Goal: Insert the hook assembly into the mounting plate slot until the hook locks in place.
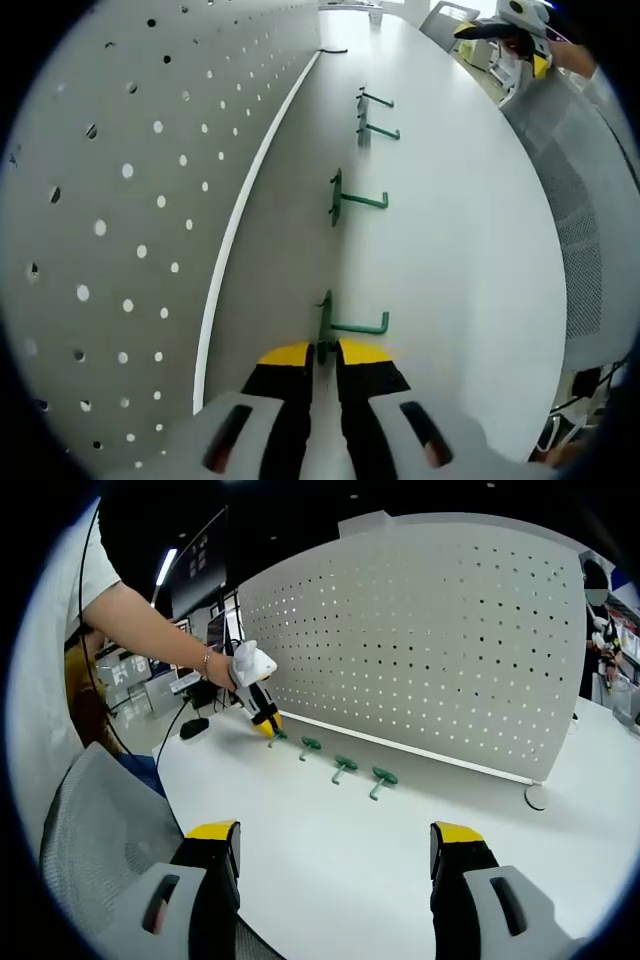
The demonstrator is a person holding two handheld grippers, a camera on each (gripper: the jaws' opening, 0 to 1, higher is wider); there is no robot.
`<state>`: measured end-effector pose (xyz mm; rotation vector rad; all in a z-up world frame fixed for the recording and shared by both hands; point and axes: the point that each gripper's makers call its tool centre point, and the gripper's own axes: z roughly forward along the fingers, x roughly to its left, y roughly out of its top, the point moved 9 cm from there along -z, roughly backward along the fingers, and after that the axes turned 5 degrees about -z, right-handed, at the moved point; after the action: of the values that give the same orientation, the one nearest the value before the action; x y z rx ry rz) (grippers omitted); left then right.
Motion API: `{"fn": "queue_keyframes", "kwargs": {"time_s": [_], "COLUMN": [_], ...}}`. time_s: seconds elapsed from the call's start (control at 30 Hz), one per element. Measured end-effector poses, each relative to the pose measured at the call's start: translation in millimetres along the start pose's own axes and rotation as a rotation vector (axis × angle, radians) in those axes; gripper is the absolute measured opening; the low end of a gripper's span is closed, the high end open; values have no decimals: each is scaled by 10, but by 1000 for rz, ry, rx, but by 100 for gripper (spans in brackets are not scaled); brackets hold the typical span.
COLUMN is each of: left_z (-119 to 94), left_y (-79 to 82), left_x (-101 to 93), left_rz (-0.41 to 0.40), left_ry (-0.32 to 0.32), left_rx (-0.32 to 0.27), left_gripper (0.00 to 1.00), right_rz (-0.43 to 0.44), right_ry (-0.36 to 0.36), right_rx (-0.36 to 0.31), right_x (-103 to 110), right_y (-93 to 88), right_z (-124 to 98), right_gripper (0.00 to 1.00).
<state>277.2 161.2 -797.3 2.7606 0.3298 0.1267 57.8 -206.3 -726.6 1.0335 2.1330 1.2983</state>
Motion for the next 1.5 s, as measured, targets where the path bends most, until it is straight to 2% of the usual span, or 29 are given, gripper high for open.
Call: {"fn": "queue_keyframes", "kwargs": {"time_s": [0.63,0.7,0.83,1.03,1.5], "left_z": [-5,-7,-6,-2,-12], "left_y": [10,10,6,3,-18], "left_x": [15,4,21,25,14], "left_rz": [18,45,25,40,35], "left_ry": [20,25,23,25,30], "left_rx": [4,5,1,1,-32], "left_gripper": [4,4,4,4,3], "right_rz": [4,3,3,4,6], "right_ry": [-3,-3,-2,-4,-6], "right_rx": [2,3,3,1,1], "right_x": [-6,-7,-6,-7,-15], "right_y": [-21,-21,-20,-18,-22], "right_z": [-11,-10,-7,-12,-12], "right_gripper": [75,75,75,75,75]}}
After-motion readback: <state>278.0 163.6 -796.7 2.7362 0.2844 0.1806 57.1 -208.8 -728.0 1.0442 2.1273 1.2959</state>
